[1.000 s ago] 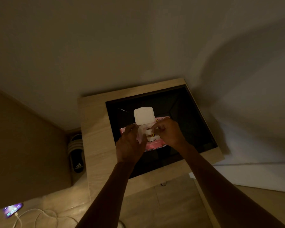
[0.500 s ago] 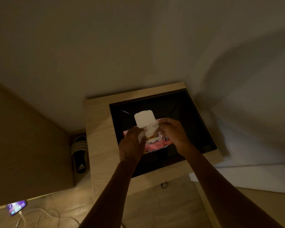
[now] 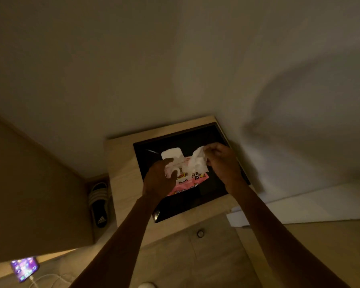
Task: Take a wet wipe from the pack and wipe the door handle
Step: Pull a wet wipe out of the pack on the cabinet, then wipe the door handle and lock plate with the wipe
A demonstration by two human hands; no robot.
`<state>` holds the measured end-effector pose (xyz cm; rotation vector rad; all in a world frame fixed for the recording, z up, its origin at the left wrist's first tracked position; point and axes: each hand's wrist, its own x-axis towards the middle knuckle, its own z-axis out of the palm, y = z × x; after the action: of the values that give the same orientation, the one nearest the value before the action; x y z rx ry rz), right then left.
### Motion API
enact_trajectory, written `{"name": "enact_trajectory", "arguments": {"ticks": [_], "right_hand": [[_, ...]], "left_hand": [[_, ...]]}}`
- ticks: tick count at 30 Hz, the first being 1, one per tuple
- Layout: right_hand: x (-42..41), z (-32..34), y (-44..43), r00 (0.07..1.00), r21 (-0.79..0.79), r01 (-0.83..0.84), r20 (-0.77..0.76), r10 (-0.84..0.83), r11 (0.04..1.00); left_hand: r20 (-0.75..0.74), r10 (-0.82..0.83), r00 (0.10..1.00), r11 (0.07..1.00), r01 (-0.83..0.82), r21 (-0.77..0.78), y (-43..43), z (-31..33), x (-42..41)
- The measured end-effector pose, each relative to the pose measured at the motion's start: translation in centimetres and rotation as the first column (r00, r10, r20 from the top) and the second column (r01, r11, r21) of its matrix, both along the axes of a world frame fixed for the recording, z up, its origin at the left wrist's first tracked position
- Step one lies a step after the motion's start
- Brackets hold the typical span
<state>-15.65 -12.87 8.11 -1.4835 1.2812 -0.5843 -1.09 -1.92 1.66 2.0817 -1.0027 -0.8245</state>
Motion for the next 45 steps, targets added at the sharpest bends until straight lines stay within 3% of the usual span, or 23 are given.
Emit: {"name": "enact_trajectory", "arguments": {"ticks": [3, 6, 10, 14, 17, 26, 29, 34, 36, 40, 42, 45], "right_hand": [[-1.8, 5.8, 2.2, 1.000, -0.048, -0.009, -0.023, 0.008, 0.999], [-3.5, 13.4, 5.1, 0.996, -0.046, 0.090, 0.005, -0.090, 0.995], [-7.3, 22.4, 8.9, 0.977, -0.025, 0.213, 0.033, -0.213, 0.977], [-12.7, 29.5, 13.6, 0.931, -0.094, 0.364, 0.047, -0.362, 0.926], [-16.7, 33.5, 17.6, 0.872, -0.062, 0.479, 0.142, -0.467, 0.875], [-28.5, 38.8, 32.1, 0.773, -0.121, 0.625, 0.237, -0.588, 0.772], [-33.0, 39.2, 38.2, 0.633, -0.028, 0.742, 0.359, -0.686, 0.670], [-40.2, 40.0, 47.5, 0.355, 0.220, 0.833, 0.490, -0.796, 0.507], [-43.1, 40.6, 50.2, 0.286, 0.270, 0.839, 0.519, -0.806, 0.472], [-47.6, 42.1, 53.8, 0.287, 0.214, 0.872, 0.504, -0.814, 0.440], [-49.2, 43.4, 55.3, 0.387, 0.056, 0.892, 0.421, -0.821, 0.449], [-51.1, 45.7, 56.4, 0.501, -0.111, 0.864, 0.265, -0.824, 0.490]], "left_hand": [[-0.258, -0.003, 0.966, 1.000, 0.009, 0.022, 0.4, 7.8, -1.4], [-0.509, -0.034, 0.860, 0.999, 0.037, -0.005, 2.1, 16.7, -4.0], [-0.692, 0.074, 0.718, 0.997, -0.043, 0.062, 4.0, 26.2, -7.6], [-0.698, -0.082, 0.711, 0.997, 0.066, -0.049, 6.3, 33.8, -10.9], [-0.693, -0.186, 0.696, 0.982, 0.149, -0.114, 8.6, 37.8, -13.8], [-0.491, -0.552, 0.674, 0.834, 0.429, -0.348, 17.9, 43.0, -26.1], [-0.452, -0.601, 0.659, 0.798, 0.468, -0.379, 21.9, 43.3, -29.8], [-0.498, -0.611, 0.615, 0.781, 0.570, -0.254, 28.2, 43.5, -35.0], [-0.512, -0.612, 0.603, 0.773, 0.595, -0.222, 30.2, 43.6, -36.7], [-0.538, -0.647, 0.540, 0.722, 0.661, -0.205, 32.8, 43.2, -39.1], [-0.519, -0.681, 0.517, 0.673, 0.722, -0.164, 33.3, 43.4, -40.6], [-0.479, -0.766, 0.428, 0.521, 0.850, -0.074, 33.4, 43.9, -43.0]]}}
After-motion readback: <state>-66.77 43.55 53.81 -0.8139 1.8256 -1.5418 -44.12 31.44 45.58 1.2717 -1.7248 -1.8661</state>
